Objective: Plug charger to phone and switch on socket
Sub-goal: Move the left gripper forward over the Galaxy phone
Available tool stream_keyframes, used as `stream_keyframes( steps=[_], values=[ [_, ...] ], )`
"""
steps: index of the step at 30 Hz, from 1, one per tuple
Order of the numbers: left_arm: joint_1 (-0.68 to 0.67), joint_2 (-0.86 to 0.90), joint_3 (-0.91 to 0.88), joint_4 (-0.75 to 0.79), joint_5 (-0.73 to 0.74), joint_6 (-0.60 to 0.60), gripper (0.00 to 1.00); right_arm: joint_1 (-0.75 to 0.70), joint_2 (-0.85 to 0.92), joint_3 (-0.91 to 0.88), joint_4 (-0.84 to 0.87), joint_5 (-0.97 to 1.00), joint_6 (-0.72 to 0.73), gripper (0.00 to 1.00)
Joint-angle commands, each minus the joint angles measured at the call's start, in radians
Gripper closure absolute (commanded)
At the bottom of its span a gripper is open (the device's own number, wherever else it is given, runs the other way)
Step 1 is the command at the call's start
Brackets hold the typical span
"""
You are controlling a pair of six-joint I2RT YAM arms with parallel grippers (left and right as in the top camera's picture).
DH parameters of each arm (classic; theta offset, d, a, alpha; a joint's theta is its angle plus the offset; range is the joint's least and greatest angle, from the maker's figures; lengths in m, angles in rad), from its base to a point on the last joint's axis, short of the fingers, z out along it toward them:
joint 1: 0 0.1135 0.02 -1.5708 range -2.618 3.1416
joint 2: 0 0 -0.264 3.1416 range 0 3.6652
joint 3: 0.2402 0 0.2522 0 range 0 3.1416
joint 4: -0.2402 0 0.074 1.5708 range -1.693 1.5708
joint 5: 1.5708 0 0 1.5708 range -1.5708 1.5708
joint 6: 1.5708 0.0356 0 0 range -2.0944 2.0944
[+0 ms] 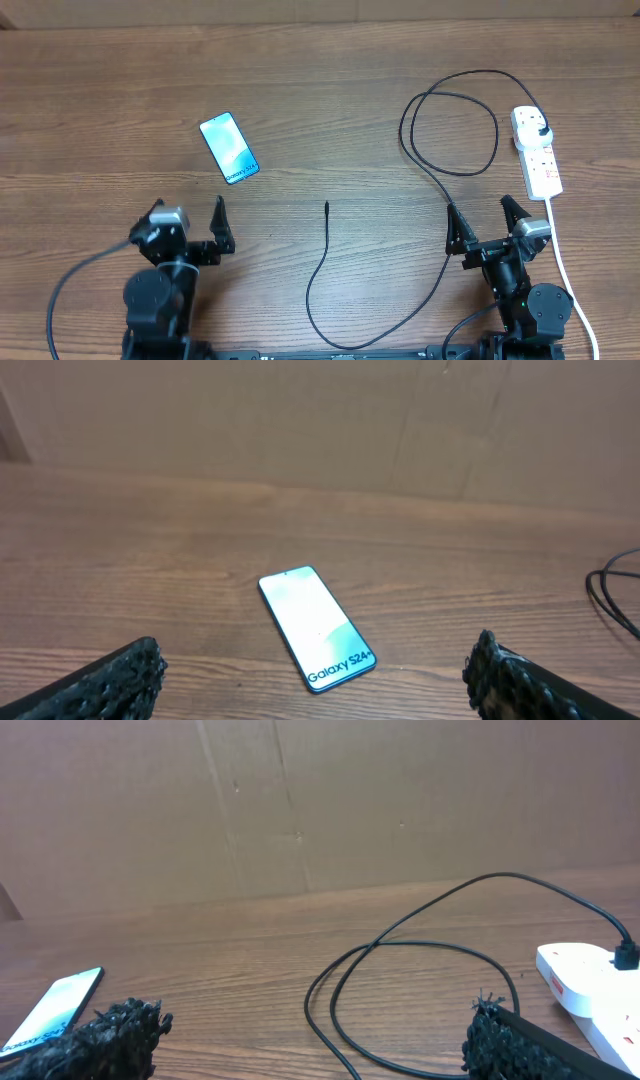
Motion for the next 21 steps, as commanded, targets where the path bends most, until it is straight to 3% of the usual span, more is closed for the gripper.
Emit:
stream_keyframes(
  steps=[1, 12, 21],
  values=[
    [0.007, 0.140, 0.111, -0.004, -0.006, -0.045, 0.00, 0.005, -0.012, -0.011, 0.006, 0.003, -0.004, 0.00],
    [0.005, 0.575, 0.445, -0.191, 0.000, -0.061, 0.00, 0.005, -0.012, -0.011, 0.006, 0.003, -0.004, 0.00],
    [0.005, 0.750, 0.598, -0.322, 0.029, -0.061, 0.00, 0.005, -0.012, -0.011, 0.006, 0.003, -0.004, 0.00]
  ],
)
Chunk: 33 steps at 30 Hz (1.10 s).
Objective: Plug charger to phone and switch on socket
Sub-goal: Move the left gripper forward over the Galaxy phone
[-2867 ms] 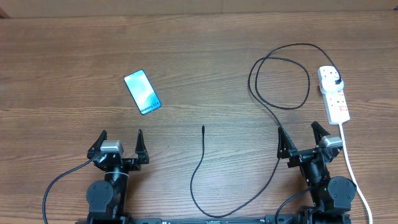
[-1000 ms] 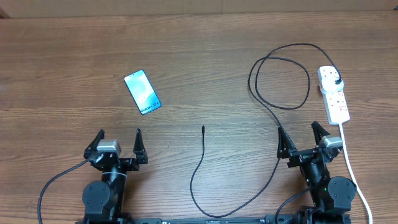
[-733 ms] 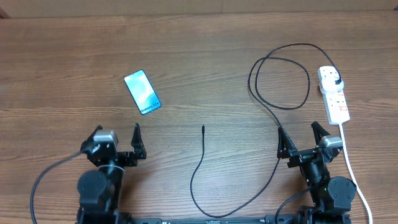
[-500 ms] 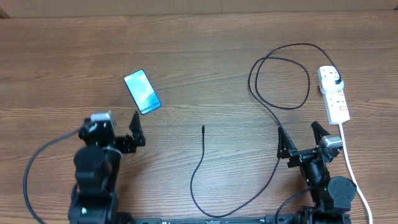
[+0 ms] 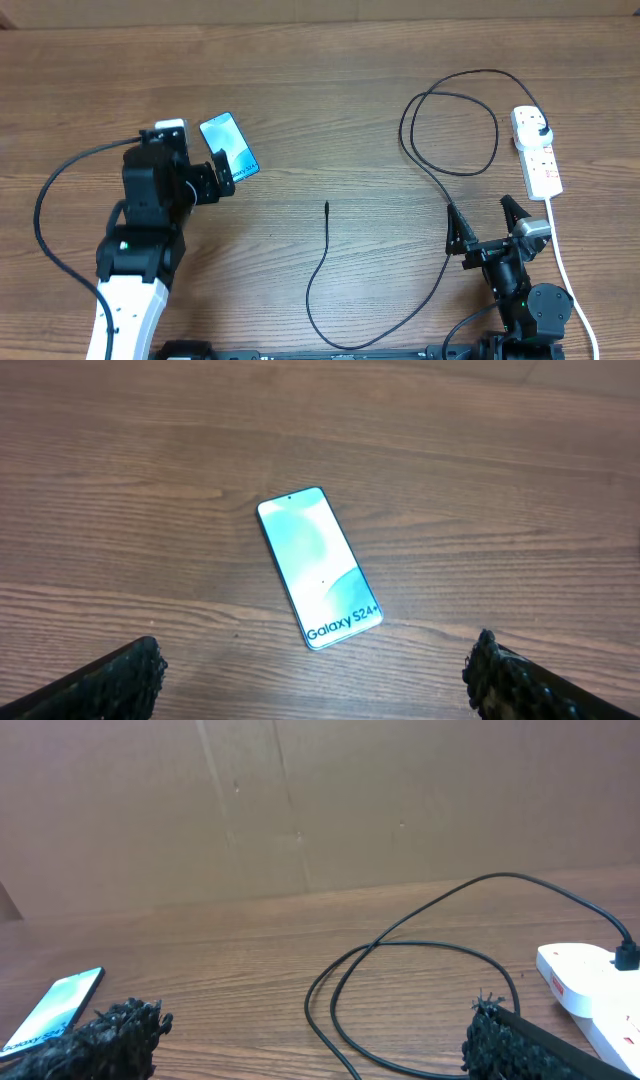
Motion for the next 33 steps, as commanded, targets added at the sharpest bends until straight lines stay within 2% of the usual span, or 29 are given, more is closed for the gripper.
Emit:
stream_keyframes(
  steps=[1, 17, 25, 28, 33],
  values=[
    [0.005, 0.019, 0.037, -0.021, 0.030, -0.006, 0.00, 0.005, -0.012, -0.011, 0.005, 0.003, -0.005, 0.00],
    [0.005, 0.018, 0.037, -0.050, 0.026, -0.010, 0.00, 0.005, -0.012, -0.011, 0.005, 0.003, -0.005, 0.00],
    [0.005, 0.027, 0.088, -0.096, -0.017, -0.097, 0.00, 0.005, -0.012, -0.011, 0.005, 0.003, -0.005, 0.00],
    [0.005, 0.068, 0.169, -0.150, -0.038, -0.132, 0.00, 0.005, -0.012, -0.011, 0.005, 0.003, -0.005, 0.00],
    [0.005, 0.209, 0.302, -0.253, -0.038, -0.261, 0.00, 0.005, -0.012, -0.011, 0.005, 0.003, -0.005, 0.00]
  ],
)
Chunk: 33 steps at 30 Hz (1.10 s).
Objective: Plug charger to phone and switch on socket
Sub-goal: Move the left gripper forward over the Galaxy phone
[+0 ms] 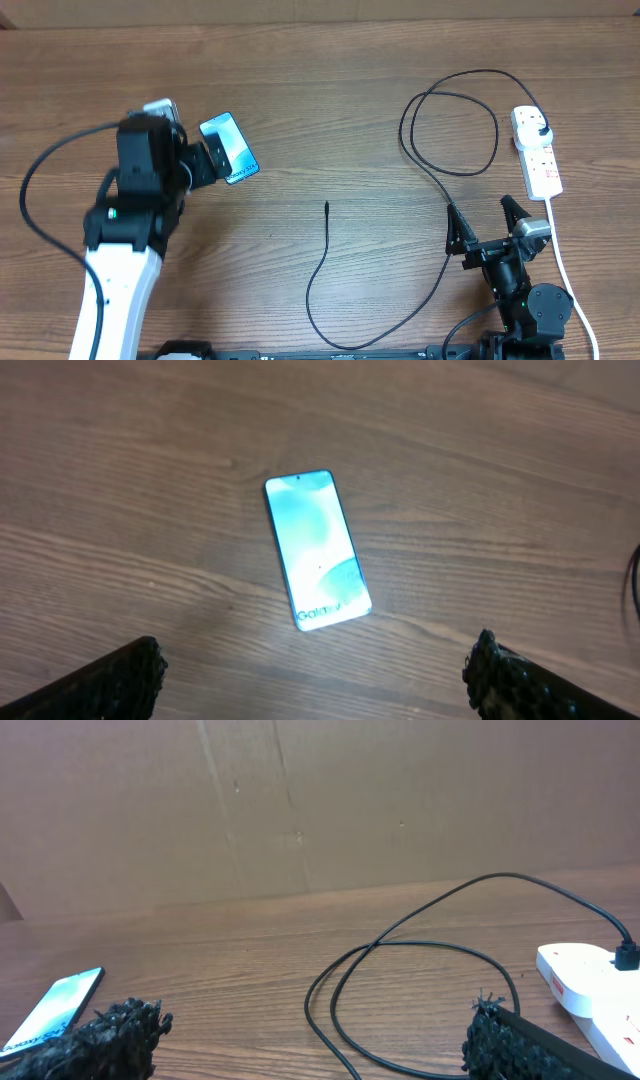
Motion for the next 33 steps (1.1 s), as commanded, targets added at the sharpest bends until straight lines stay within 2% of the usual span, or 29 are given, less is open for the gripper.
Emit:
stream_keyframes(
  steps=[1, 7, 10, 33],
  values=[
    [0.005, 0.111, 0.094, -0.045, -0.017, -0.150, 0.00, 0.005, -0.012, -0.011, 0.005, 0.003, -0.004, 0.00],
    [0.005, 0.262, 0.161, -0.121, -0.017, -0.334, 0.00, 0.005, -0.012, -0.011, 0.005, 0.003, -0.004, 0.00],
    [0.005, 0.312, 0.170, -0.142, -0.016, -0.386, 0.00, 0.005, -0.012, -0.011, 0.005, 0.003, -0.004, 0.00],
    [0.005, 0.360, 0.175, -0.155, 0.039, -0.404, 0.00, 0.005, -0.012, -0.011, 0.005, 0.003, -0.004, 0.00]
  ],
)
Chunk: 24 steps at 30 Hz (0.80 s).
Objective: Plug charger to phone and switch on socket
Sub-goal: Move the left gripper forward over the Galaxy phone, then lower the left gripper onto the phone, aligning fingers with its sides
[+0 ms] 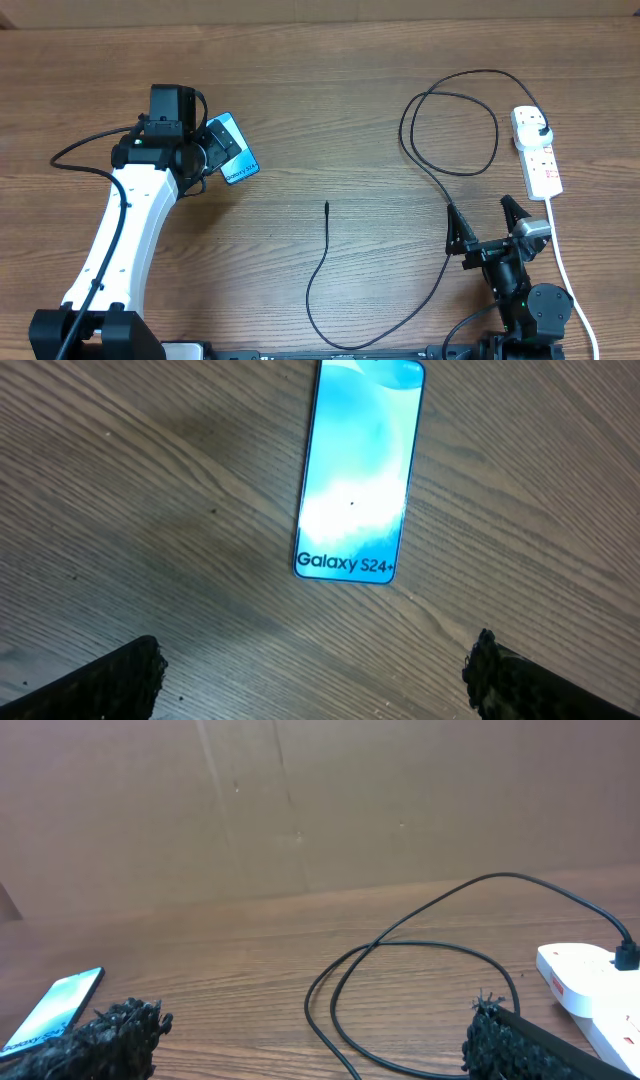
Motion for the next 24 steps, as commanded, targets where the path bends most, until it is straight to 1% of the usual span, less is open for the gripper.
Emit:
stream_keyframes(
  steps=[1, 10, 15, 24],
  values=[
    [0.005, 0.009, 0.037, -0.010, 0.015, -0.028, 0.00, 0.005, -0.012, -0.011, 0.006, 0.003, -0.004, 0.00],
    [0.005, 0.047, 0.066, -0.050, 0.014, -0.036, 0.00, 0.005, -0.012, -0.011, 0.006, 0.003, -0.004, 0.00],
    [0.005, 0.095, 0.080, -0.056, 0.015, -0.035, 0.00, 0.005, -0.012, -0.011, 0.006, 0.003, -0.004, 0.00],
    [0.005, 0.170, 0.167, -0.109, 0.014, -0.048, 0.00, 0.005, -0.012, -0.011, 0.006, 0.003, -0.004, 0.00]
  ],
)
